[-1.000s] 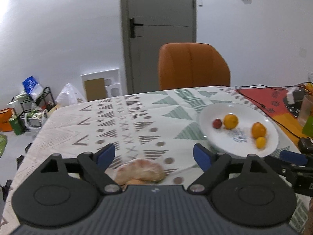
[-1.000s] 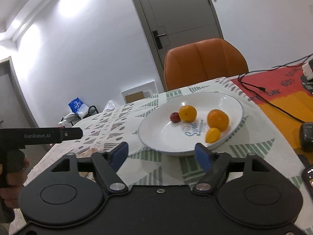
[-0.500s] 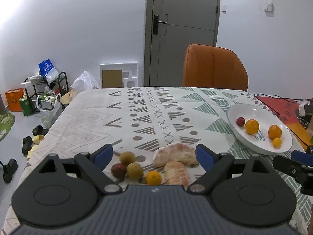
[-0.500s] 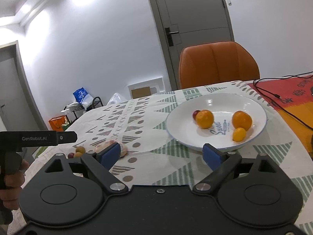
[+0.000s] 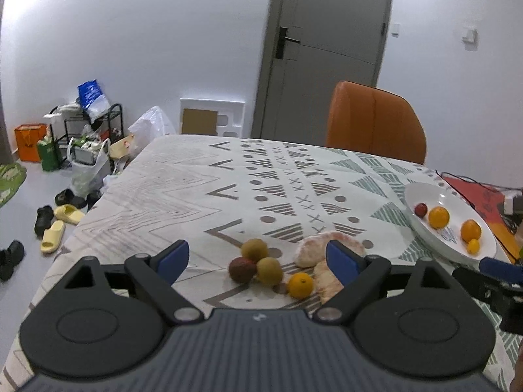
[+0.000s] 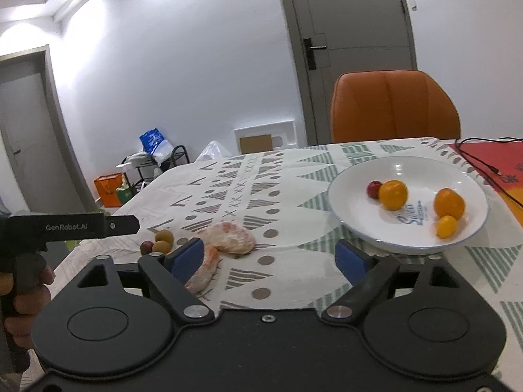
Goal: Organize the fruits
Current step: 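Return both tools to the pile and grasp a small yellow citrus with the right tool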
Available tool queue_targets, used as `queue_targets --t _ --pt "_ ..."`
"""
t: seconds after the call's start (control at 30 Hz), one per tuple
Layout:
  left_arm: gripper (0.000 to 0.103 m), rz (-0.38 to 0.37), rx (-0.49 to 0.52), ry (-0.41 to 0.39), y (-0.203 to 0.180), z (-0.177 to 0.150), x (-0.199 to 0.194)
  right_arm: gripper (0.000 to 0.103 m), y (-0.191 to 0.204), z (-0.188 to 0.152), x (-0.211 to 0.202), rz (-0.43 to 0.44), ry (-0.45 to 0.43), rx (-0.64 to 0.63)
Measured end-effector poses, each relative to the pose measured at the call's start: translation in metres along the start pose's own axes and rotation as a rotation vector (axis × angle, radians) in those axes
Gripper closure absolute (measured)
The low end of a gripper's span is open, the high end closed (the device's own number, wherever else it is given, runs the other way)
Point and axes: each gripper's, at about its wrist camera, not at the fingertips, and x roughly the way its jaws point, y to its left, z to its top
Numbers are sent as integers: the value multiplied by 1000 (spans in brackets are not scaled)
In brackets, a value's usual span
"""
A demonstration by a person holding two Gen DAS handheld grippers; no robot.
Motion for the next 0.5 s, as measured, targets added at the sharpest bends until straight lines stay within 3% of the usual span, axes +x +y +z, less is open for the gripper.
queue_targets --t 0.3,0.5 --pt "29 2 -53 10 25 -4 7 37 23 -1 21 67 48 -23" --pt "40 -2 -79 37 37 -7 17 57 35 -4 40 115 102 -33"
